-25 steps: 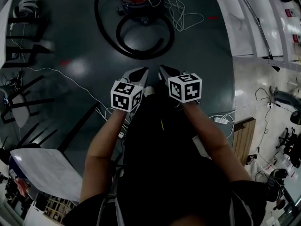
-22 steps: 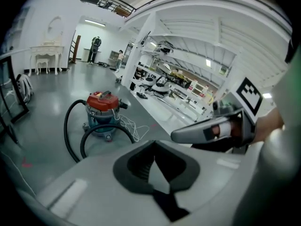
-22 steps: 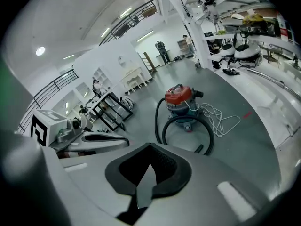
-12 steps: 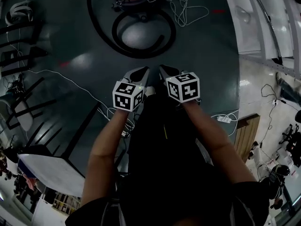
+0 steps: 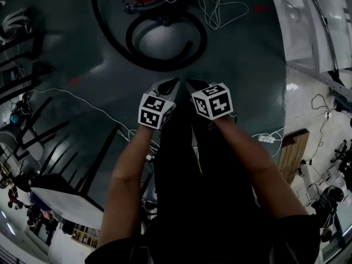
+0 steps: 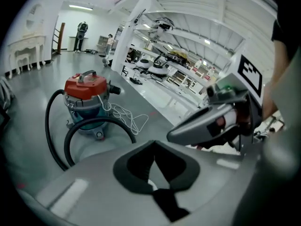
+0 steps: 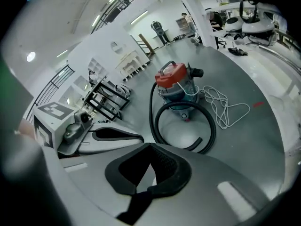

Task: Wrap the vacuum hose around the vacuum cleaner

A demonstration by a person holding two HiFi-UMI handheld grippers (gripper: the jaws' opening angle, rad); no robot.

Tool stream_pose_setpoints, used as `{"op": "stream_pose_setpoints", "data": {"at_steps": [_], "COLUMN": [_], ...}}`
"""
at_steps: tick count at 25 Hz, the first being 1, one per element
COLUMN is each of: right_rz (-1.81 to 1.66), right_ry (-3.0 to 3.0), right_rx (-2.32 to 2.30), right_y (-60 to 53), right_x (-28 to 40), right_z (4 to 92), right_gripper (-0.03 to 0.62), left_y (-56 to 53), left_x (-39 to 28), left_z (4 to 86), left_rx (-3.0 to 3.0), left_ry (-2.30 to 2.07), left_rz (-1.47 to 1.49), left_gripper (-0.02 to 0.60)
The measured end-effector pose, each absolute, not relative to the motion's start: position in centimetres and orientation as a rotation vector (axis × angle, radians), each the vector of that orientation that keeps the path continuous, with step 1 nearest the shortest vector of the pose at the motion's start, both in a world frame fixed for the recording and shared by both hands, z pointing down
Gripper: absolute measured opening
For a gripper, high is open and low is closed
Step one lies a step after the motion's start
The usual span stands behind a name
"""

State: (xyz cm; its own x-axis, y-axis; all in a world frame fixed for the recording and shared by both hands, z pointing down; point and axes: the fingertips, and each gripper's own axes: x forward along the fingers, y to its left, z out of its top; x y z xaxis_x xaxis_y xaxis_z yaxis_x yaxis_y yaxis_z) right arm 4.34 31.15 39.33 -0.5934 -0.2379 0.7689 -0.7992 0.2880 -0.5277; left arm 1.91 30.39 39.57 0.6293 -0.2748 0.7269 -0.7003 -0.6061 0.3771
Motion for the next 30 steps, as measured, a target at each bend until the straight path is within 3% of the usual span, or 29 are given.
{"op": "stream_pose_setpoints", "data": {"at_steps": [22,30], "right_rz": [1.371,1.362], "right_ry": [-1.874,-1.858], "right_rx": [1.094,1.062], "right_y": [28.4,29.1], "right_x": [-1.8,-3.0], "right_z": [62.5,70.4], "right_gripper": [-0.005,-0.005], "left_y": [28.7,28.0], "left_x": [-5.2,-8.2], "left_z": [63.0,71.8], "left_rx": [2.244,2.173], "left_ry": [-0.413,-0.544], "left_rz": [1.110,1.203], "left_gripper": [0.011,0.009]}}
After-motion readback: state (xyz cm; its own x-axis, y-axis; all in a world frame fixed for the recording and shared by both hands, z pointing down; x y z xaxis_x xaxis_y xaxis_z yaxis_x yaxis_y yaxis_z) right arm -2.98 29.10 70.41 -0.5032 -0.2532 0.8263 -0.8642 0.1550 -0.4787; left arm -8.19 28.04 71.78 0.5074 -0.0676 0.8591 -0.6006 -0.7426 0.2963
